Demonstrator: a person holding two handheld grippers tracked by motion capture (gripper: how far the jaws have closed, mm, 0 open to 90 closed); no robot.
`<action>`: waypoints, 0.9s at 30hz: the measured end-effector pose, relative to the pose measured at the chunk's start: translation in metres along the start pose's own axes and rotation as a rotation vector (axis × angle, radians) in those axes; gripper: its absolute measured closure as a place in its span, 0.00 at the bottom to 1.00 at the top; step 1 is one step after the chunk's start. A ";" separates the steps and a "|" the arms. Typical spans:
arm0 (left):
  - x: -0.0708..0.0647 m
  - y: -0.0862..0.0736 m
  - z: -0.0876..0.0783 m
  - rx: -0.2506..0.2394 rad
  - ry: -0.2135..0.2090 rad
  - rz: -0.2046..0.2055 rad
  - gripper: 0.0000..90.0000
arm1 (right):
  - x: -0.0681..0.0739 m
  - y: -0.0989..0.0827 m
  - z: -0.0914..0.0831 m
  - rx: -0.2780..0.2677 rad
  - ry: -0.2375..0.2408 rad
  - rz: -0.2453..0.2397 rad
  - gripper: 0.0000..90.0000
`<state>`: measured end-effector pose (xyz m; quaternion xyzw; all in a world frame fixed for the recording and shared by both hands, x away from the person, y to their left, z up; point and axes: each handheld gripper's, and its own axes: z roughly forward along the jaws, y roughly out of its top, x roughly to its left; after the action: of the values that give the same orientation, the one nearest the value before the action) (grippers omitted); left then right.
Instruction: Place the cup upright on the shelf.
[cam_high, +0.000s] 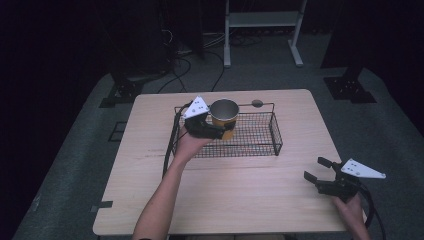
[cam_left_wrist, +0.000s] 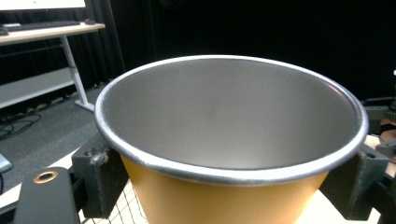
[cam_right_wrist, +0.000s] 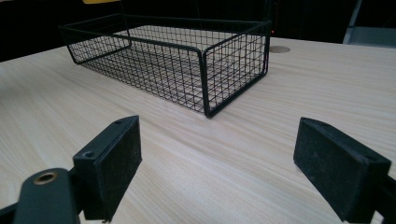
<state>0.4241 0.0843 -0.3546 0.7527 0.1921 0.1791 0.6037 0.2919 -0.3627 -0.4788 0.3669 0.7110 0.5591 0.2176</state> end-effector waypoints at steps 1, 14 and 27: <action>0.002 0.001 0.001 0.002 0.004 0.005 0.16 | 0.000 0.000 0.000 0.001 0.000 0.002 0.16; 0.028 0.005 0.009 0.005 0.005 -0.008 0.16 | 0.000 0.000 0.000 -0.001 0.003 0.002 0.16; 0.049 -0.010 0.013 0.038 0.031 -0.032 0.16 | -0.001 0.000 0.000 -0.005 0.005 0.004 0.16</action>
<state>0.4718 0.1000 -0.3648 0.7579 0.2167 0.1772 0.5892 0.2922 -0.3636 -0.4788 0.3663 0.7093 0.5624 0.2155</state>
